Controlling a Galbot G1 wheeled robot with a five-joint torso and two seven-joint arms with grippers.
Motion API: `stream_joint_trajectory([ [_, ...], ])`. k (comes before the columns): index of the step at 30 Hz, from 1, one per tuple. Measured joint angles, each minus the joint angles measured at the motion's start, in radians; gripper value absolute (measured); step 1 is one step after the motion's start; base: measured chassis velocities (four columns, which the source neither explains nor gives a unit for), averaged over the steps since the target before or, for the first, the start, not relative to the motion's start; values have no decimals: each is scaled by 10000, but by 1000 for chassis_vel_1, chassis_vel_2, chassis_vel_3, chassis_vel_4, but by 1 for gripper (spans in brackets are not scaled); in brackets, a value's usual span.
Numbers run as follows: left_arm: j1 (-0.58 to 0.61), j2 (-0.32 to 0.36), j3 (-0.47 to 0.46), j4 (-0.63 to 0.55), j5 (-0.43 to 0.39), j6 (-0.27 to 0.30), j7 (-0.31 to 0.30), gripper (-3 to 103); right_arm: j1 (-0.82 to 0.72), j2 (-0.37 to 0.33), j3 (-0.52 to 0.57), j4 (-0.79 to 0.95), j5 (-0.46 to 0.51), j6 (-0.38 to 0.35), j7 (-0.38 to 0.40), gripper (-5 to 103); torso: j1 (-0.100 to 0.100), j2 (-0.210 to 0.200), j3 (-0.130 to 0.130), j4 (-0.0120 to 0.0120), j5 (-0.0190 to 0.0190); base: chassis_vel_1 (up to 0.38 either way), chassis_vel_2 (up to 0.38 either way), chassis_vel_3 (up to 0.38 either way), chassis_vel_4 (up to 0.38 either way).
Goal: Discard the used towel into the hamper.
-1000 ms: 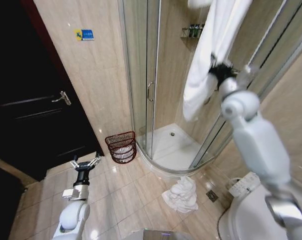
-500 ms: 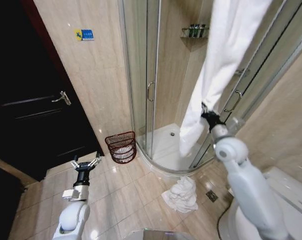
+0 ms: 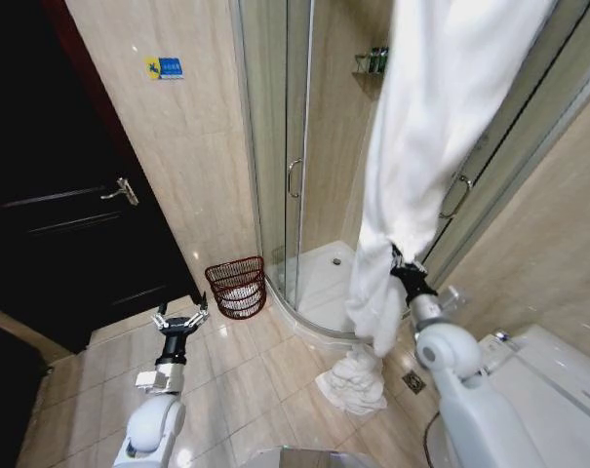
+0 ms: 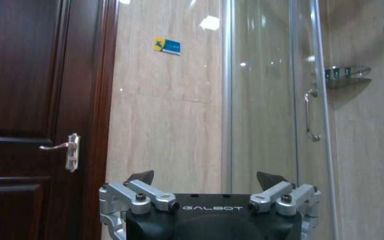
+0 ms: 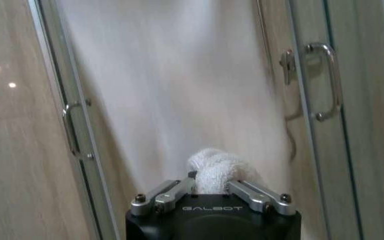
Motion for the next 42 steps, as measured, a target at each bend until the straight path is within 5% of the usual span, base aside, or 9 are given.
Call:
stream_joint_trajectory([
  [9, -53, 43, 416, 48, 104, -33, -4, 100, -853, 562, -226, 557, -1494, 581, 9, 3, 0, 0, 0, 2, 1, 0, 0, 0, 0],
  [31, -337, 85, 1022, -123, -9, 306, -6, 100, -1873, 128, 989, 2299, -2608, 1391, 492, 3, 0, 1, 0, -2, 2, 0, 0, 0, 0],
  [42, -407, 88, 1298, -160, 282, 500, -199, 100, -2353, 96, 1110, 3379, -2724, 1152, 823, 3, 0, 1, 0, 0, -1, 0, 0, 0, 0],
])
